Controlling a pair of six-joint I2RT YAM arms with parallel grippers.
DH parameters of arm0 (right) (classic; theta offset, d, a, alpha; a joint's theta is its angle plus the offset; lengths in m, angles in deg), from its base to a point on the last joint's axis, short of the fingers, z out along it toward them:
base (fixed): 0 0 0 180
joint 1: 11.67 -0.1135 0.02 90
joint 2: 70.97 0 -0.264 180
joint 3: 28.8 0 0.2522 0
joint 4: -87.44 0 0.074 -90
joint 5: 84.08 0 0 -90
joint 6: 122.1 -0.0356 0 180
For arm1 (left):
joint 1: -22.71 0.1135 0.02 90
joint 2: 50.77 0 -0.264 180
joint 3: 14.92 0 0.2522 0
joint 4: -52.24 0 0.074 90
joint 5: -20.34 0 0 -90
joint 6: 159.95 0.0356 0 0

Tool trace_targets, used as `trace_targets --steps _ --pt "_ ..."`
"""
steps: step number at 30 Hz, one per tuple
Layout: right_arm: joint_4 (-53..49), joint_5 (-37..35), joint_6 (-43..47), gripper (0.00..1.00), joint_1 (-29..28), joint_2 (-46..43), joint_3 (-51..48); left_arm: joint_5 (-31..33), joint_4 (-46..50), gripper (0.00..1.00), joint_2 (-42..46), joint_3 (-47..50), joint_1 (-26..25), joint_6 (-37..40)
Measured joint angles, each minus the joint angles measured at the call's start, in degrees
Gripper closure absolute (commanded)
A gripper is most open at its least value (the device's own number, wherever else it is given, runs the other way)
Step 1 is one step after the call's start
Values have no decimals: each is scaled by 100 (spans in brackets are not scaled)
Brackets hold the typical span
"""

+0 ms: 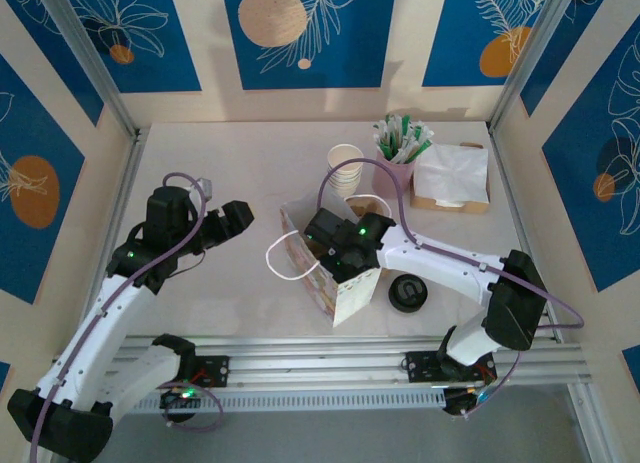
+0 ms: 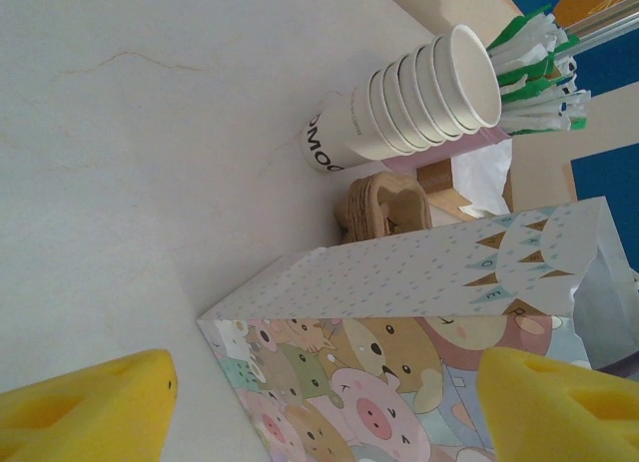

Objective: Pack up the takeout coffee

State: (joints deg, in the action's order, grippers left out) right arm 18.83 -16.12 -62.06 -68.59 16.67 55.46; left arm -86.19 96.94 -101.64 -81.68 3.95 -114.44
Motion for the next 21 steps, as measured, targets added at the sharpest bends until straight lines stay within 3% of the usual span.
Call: trace_targets --steps 9,21 --pt "-63 -46 -11 41 -20 90 127 2 22 21 -24 0 0 26" --pt "-258 -42 -111 21 -55 114 308 4 177 21 236 2 0 140"
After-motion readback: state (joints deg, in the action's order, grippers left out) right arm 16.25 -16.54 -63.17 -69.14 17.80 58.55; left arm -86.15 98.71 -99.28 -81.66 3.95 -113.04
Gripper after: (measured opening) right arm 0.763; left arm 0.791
